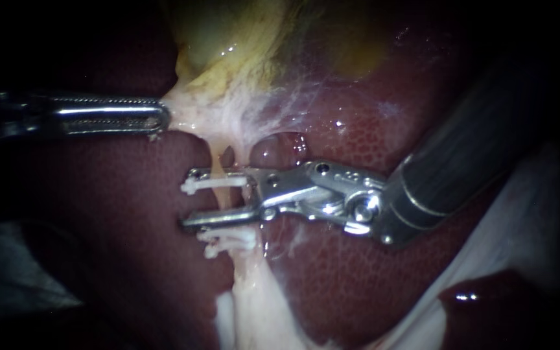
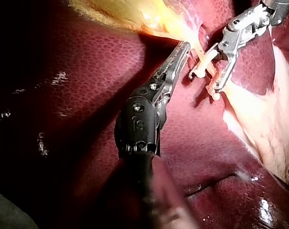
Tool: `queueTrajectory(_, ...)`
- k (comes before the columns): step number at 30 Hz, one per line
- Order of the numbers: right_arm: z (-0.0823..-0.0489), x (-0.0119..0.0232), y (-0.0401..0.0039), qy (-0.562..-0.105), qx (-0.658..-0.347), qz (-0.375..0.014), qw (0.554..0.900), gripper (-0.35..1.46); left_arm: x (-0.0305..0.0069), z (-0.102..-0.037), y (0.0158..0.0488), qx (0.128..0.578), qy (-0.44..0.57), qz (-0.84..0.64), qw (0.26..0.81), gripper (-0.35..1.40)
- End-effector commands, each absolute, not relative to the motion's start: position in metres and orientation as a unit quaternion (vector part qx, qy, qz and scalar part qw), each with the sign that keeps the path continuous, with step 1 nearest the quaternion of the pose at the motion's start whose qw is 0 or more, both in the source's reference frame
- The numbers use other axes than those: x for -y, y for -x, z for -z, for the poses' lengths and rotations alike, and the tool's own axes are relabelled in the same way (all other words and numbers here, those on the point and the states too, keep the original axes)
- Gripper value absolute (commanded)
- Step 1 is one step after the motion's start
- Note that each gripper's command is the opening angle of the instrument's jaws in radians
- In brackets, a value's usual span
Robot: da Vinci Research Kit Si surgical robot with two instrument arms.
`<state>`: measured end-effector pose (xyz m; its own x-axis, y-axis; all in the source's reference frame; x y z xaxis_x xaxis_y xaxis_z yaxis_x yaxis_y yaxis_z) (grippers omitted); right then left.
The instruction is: Going back third clip left tube
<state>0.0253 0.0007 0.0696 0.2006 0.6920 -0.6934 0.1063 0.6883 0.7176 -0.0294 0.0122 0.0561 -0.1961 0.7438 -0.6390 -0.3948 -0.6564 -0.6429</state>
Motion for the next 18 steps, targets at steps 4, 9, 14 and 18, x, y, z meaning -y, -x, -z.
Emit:
queueTrajectory(4, -0.0701, -0.0006, -0.0253, -0.346, -0.591, -0.220, 0.695, 0.50, -0.0122, -0.0561, 0.0293, 0.171, 0.509, -0.754, 0.377, -0.35)
queueTrajectory(9, -0.0705, -0.0005, -0.0250, -0.388, -0.573, -0.250, 0.678, 0.50, -0.0122, -0.0561, 0.0293, 0.171, 0.509, -0.754, 0.377, -0.35)
queueTrajectory(14, -0.0706, -0.0002, -0.0242, -0.435, -0.548, -0.282, 0.657, 0.50, -0.0122, -0.0561, 0.0292, 0.172, 0.509, -0.754, 0.377, -0.35)
queueTrajectory(18, -0.0704, 0.0000, -0.0233, -0.457, -0.537, -0.288, 0.648, 0.50, -0.0122, -0.0560, 0.0291, 0.172, 0.509, -0.754, 0.377, -0.35)
